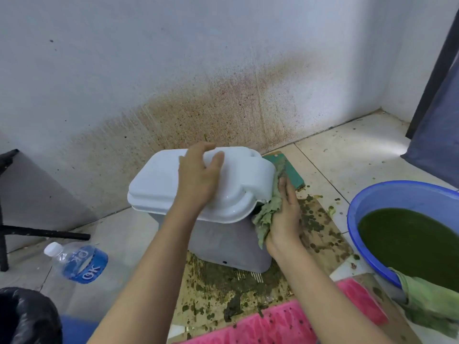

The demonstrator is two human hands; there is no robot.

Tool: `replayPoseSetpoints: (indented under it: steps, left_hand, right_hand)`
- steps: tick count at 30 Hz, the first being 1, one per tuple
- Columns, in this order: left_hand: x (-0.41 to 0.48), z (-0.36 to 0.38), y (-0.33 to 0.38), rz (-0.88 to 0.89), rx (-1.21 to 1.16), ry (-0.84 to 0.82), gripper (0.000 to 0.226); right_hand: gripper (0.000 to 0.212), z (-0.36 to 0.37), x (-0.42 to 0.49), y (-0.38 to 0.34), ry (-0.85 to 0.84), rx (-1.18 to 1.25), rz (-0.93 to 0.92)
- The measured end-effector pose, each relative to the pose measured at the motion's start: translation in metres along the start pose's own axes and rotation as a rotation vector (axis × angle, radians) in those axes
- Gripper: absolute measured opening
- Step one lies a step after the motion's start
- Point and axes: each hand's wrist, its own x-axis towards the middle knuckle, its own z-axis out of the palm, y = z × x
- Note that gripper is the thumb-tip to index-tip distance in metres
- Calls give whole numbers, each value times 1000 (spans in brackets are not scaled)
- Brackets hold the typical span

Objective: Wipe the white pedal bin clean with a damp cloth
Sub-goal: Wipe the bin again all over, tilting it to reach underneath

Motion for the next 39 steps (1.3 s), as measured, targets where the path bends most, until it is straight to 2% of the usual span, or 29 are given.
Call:
replayPoseSetpoints:
  steps: [1,3,5,7,9,13,15,18,21,26,29,32,36,39]
  left_hand:
    - [-4,12,15,58,54,-134,41]
    - [-7,31,33,157,329,-291,65]
    - [-3,35,36,140,527,-318,92]
    - [7,26,32,49,597,-303,112]
    - [24,9,24,-19,627,-267,117]
    - [62,-41,0,-69,412,-202,81]
    - [76,-68,-19,-120,300,-179,66]
    - [90,-104,-52,-176,122,-125,47]
    - [92,-126,-76,-165,41,-82,43]
    - [98,-123,-86,-108,8,-43,37]
    - [100,-122,-89,-100,29,-10,31]
    - [99,-128,-96,-69,33,37,27]
    - [102,-131,-102,-66,25,69,29]
    - [101,-130,-105,-74,10,84,26]
  right_hand:
    - [37,0,-1,4,-3,10,22]
    - [37,4,-1,9,8,22,23]
    - [37,16,2,12,-5,8,-14]
    - [40,34,3,16,-78,-80,-48]
    - [42,54,6,22,-194,-204,-99]
    - [47,85,17,48,-467,-409,-300]
    - [46,85,25,73,-555,-621,-451]
    - [42,61,29,110,-485,-823,-536]
    - [40,50,25,132,-371,-923,-631]
    - [45,143,-2,126,-548,-906,-901]
    - [47,174,-9,121,-470,-991,-896]
    - [49,163,-2,125,-402,-1084,-863]
    - [53,126,27,129,-305,-1113,-621]
    - [55,70,42,137,-235,-1155,-507]
